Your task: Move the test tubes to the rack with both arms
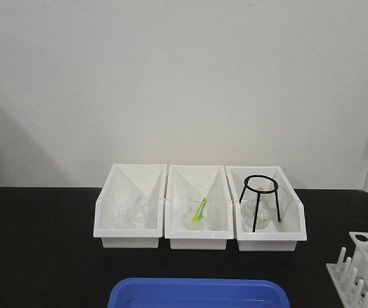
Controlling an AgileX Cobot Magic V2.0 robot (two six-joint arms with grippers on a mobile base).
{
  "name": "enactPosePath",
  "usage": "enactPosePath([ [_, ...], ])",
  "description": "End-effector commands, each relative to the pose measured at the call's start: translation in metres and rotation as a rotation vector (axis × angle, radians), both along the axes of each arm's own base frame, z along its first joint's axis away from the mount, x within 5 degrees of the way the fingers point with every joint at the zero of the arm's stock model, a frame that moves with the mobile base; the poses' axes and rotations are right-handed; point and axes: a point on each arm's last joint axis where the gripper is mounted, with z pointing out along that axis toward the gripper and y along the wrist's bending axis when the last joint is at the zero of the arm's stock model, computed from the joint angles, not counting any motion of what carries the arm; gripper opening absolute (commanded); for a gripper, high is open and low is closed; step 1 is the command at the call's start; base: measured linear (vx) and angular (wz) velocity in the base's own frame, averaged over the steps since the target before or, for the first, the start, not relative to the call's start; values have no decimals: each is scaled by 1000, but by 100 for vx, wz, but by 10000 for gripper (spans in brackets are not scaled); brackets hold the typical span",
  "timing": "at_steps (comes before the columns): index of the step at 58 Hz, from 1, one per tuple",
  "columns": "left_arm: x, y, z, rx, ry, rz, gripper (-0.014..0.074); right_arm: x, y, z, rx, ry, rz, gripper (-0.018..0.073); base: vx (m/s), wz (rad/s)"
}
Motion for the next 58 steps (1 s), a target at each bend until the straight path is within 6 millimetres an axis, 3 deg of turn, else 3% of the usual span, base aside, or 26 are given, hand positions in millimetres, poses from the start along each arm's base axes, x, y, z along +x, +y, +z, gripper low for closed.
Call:
enactPosePath([
  [1, 0, 1, -1, -16, -64, 7, -20, -1, 1, 15, 130, -70, -8, -8, 0, 0],
  [5, 0, 1, -1, -16, -64, 7, -20, -2, 2, 18, 177, -89, -32, -8, 0, 0],
  [15, 0, 1, -1, -16, -64, 7, -20, -13, 9, 17, 84, -42, -114, -8, 0, 0],
  [29, 0, 1, -1, -16, -64, 7, -20, -46, 12, 3, -50, 86, -111, -8, 0, 0],
  [39, 0, 1, -1, -16, -64, 7, -20, -81, 13, -40, -55, 3, -102, -8, 0, 0],
  [47, 0, 1, -1, -16, -64, 7, -20, -105, 13, -86, -50, -22, -103, -8, 0, 0],
  [58, 0, 1, -1, -17, -64, 7, -20, -118, 13, -137, -13, -46, -109, -8, 0, 0],
])
